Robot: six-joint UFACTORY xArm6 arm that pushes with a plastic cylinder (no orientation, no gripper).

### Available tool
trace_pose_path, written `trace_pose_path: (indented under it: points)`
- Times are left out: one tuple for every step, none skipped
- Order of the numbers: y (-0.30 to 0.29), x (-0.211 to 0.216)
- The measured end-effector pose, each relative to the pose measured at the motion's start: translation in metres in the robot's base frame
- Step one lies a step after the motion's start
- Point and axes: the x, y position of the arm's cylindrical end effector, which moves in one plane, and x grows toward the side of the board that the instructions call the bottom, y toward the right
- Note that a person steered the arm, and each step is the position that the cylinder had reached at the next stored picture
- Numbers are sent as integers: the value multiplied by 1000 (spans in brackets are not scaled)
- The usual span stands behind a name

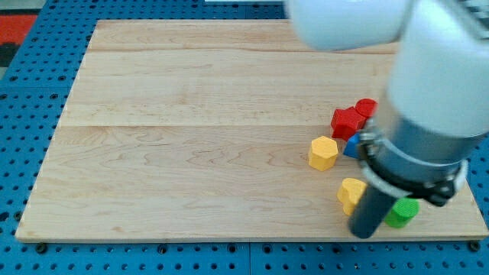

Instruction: Move the yellow heart towards the center of the board

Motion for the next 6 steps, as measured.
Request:
trace_pose_path:
  points:
    - [35,-9]
    - [24,-45]
    - [-30,-59]
    - [-11,-38]
    - [-11,-12]
    - [-98,-28]
